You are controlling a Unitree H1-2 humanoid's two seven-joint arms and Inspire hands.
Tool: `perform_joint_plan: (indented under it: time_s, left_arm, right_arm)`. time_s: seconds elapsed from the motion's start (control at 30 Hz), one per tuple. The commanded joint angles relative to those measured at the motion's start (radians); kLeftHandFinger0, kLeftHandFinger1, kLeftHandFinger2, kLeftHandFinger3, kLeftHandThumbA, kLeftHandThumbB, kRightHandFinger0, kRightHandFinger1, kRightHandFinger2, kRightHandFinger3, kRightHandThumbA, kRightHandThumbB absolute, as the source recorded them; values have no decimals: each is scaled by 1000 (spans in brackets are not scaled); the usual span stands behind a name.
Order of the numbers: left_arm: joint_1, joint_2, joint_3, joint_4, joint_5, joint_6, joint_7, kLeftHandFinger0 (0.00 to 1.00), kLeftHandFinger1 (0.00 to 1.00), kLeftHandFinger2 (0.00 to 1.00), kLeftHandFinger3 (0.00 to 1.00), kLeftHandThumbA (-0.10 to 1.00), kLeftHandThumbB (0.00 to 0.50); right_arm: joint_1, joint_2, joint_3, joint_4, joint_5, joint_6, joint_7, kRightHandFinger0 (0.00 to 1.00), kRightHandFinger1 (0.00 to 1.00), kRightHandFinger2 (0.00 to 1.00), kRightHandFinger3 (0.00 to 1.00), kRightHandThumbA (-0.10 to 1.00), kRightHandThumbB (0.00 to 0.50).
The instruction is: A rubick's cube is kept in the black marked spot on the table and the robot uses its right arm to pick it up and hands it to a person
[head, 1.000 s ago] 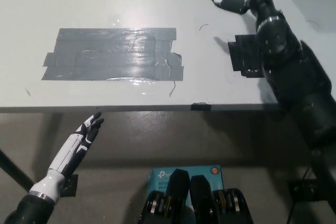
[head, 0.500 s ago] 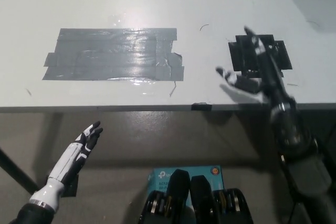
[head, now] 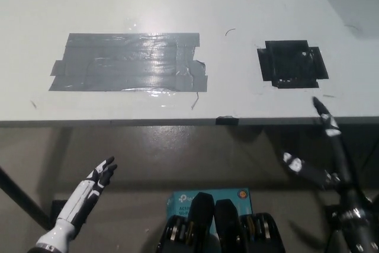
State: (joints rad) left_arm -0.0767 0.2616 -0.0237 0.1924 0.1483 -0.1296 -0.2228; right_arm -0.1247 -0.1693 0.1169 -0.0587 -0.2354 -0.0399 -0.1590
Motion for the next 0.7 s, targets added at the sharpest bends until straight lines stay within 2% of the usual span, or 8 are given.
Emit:
perform_joint_plan:
  time_s: [0.0,0.03,0.1,0.3,0.37,0.47,0.63,0.67]
  left_arm:
    - [29,23,-25,-23,26,-80,13,1000,1000,1000,1000,1000,282]
    - [27,22,-26,-24,28,-76,14,1000,1000,1000,1000,1000,284]
    - [24,21,-27,-26,30,-70,18,1000,1000,1000,1000,1000,292]
    - [12,20,-25,-28,30,-68,28,1000,1000,1000,1000,977,285]
    - [10,22,-26,-25,36,-73,30,1000,1000,1000,1000,989,284]
    - [12,22,-26,-29,42,-77,33,1000,1000,1000,1000,999,284]
    - [9,22,-21,-36,39,-77,31,1000,1000,1000,1000,999,286]
    - [8,22,-20,-41,37,-67,28,1000,1000,1000,1000,991,275]
  right_arm:
    - [84,32,-92,-45,123,-243,-45,1000,1000,1000,1000,771,171]
    - [81,35,-96,4,123,-265,-43,1000,1000,1000,1000,770,160]
    - [71,37,-98,79,121,-284,-36,1000,1000,1000,1000,786,172]
    - [41,43,-121,197,169,-278,11,1000,1000,1000,1000,807,183]
    - [37,45,-125,216,175,-269,22,1000,1000,1000,1000,831,146]
    - [34,43,-125,225,175,-272,29,1000,1000,1000,1000,841,162]
    - [31,41,-125,226,181,-274,44,1000,1000,1000,1000,848,148]
    - [28,42,-123,226,180,-275,45,1000,1000,1000,1000,835,146]
